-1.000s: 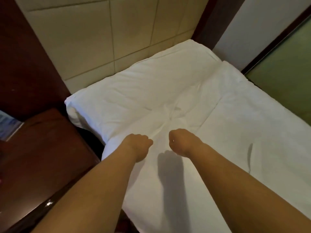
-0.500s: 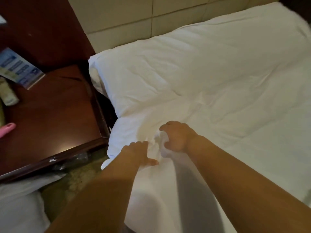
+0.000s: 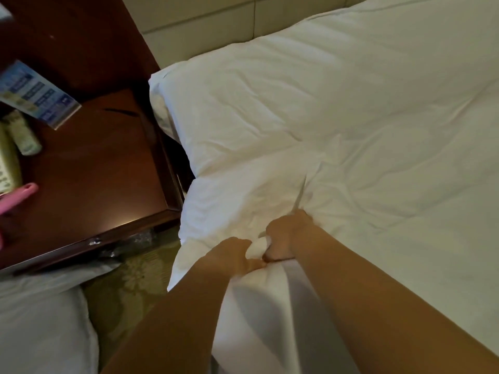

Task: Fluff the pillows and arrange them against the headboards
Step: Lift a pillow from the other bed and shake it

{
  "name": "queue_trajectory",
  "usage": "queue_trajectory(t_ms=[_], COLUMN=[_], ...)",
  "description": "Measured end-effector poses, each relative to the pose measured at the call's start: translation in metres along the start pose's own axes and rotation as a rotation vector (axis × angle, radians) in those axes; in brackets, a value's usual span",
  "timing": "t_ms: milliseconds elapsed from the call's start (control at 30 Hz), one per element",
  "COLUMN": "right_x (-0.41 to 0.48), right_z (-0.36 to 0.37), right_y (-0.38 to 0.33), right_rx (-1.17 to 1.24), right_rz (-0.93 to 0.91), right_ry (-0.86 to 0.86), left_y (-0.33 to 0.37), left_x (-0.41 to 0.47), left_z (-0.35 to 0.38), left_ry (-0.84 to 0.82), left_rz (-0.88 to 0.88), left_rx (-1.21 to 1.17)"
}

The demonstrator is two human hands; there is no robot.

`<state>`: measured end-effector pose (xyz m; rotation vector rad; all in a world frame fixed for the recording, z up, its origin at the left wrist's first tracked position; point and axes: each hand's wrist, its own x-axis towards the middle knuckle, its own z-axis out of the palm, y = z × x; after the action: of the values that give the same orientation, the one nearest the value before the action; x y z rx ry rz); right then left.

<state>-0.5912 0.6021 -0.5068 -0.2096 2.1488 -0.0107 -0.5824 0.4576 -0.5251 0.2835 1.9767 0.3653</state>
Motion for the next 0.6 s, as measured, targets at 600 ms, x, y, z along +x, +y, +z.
queue_trajectory(t_ms=[600], right_x=[-0.33], right_z=[-0.042], right_y=[-0.082], right_rx=[-0.154], right_rz=[0.34], right_ry=[0.681], left_y=[0.084], left_x=[-0.273], left_z=[-0.019], left_ry=[0.639], left_rz=[0.606], left_rx=[0.168])
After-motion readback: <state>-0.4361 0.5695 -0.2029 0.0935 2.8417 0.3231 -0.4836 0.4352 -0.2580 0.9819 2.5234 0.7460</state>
